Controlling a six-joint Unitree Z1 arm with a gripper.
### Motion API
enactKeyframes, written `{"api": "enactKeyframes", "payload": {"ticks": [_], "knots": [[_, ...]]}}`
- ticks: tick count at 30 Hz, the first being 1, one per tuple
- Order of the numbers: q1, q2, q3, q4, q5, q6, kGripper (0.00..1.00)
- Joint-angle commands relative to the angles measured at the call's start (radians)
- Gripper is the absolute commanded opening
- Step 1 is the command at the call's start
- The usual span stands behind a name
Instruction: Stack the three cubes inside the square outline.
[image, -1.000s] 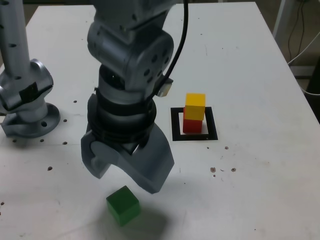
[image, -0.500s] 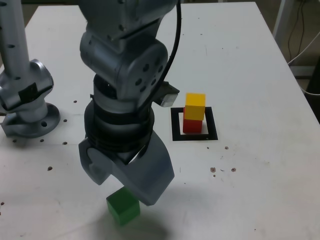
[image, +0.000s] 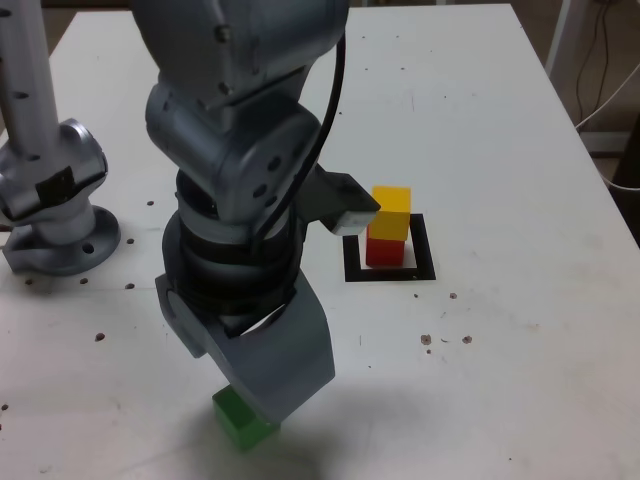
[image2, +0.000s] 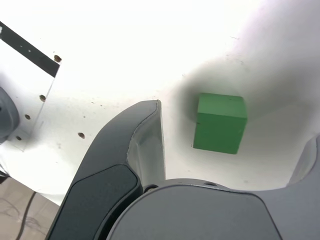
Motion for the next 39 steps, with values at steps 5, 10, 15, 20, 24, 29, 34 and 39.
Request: {"api": "enactKeyframes", "payload": {"ticks": [5,10,15,20,24,29,34,39], "knots": [[-0.008,0.009,0.0,0.002,0.003,0.001,0.99],[-0.019,0.022,-0.001,-0.007,0.001,-0.003,0.99],[-0.028,0.045,0.0,-0.025,-0.002,-0.009,0.99],[-0.037,0.075,0.021,-0.063,-0.009,-0.015,0.99],[-0.039,0.09,0.054,-0.109,-0.018,-0.018,0.98],[-0.039,0.104,0.072,-0.141,-0.024,-0.019,0.96],[-0.039,0.116,0.075,-0.148,-0.027,-0.021,0.89],[-0.039,0.122,0.068,-0.136,-0.011,-0.049,0.59]]}}
